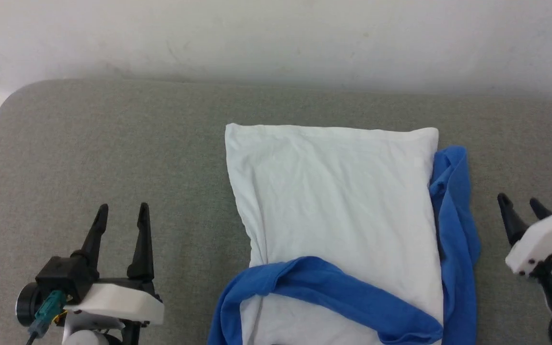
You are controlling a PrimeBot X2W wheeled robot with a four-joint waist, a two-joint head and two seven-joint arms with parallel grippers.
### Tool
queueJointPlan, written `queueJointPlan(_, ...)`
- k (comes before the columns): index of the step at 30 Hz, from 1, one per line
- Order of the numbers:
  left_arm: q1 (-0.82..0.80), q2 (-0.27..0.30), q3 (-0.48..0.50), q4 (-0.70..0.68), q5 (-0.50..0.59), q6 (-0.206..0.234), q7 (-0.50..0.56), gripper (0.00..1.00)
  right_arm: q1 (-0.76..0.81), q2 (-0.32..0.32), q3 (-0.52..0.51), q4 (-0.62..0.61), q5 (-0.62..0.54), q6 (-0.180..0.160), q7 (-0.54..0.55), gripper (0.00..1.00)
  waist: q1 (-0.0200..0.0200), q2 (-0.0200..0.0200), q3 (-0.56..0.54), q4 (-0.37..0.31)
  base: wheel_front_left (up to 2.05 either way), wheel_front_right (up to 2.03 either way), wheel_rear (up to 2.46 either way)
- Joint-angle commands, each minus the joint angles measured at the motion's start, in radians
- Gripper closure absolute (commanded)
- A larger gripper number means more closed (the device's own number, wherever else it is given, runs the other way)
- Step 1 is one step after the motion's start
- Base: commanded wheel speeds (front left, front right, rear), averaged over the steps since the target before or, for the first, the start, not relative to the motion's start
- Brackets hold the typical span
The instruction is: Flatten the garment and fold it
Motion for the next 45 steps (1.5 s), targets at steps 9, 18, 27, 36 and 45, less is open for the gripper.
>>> queueJointPlan(9, -0.073, -0.094, -0.007, -0.057, 0.041, -0.074, -0.005, 0.00, -0.338, -0.118, 0.064, 0.292, 0.060, -0.001, 0.180, 0.00, 0.0001, -0.0001, 0.159, 0.120, 0.00, 0.00, 0.00)
queueJointPlan(18, -0.104, -0.160, 0.033, -0.039, 0.086, -0.143, -0.005, 0.00, -0.438, -0.146, 0.108, 0.525, 0.061, -0.001, 0.410, 0.24, 0.0001, -0.0001, 0.206, 0.150, 0.00, 0.00, 0.00)
queueJointPlan(27, -0.075, -0.198, 0.071, -0.002, 0.126, -0.178, -0.005, 0.00, -0.432, -0.129, 0.080, 0.507, 0.049, -0.001, 0.363, 1.00, 0.0001, -0.0001, 0.148, 0.122, 0.00, 0.00, 0.00)
queueJointPlan(36, -0.023, -0.199, 0.083, 0.024, 0.148, -0.180, -0.005, 0.00, -0.380, -0.137, 0.027, 0.326, 0.020, -0.001, 0.073, 1.00, 0.0001, -0.0001, 0.027, 0.070, 0.00, 0.00, 0.00)
queueJointPlan(45, 0.024, -0.184, 0.078, 0.012, 0.153, -0.164, 0.014, 0.00, -0.215, -0.054, 0.171, -0.036, 0.011, -0.001, 0.049, 1.00, 0.0001, -0.0001, -0.055, 0.032, 0.00, 0.00, 0.00)
